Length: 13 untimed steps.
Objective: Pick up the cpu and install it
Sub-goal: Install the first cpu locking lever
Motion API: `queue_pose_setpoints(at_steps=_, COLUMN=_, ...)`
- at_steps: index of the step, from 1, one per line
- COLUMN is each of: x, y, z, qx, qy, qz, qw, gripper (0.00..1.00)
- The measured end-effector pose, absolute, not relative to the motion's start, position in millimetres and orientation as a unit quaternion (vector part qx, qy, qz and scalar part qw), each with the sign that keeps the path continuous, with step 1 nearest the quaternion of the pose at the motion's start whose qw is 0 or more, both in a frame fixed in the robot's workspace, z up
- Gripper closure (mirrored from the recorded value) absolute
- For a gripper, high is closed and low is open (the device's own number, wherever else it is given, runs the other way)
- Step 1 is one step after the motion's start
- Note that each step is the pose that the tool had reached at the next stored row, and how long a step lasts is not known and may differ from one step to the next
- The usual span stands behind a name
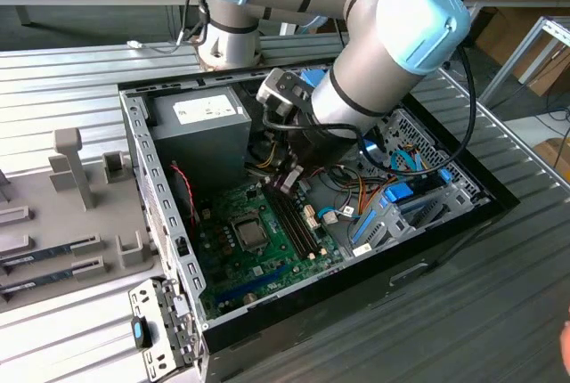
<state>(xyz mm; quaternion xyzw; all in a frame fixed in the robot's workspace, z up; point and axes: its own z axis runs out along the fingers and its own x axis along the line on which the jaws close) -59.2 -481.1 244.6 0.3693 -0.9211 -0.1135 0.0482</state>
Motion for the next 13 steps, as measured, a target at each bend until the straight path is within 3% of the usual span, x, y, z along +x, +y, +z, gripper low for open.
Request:
queue_pose_setpoints(at_steps=5, x=-57, y=-453, z=245, qx=0.371, qy=-0.921, qz=-0.107, qw=0.051, gripper=0.89)
queue_pose_setpoints(at_steps=13, x=-57, y=-448, z=244, qx=0.43, qy=-0.895, qz=-0.104, qw=0.058, gripper=0.89)
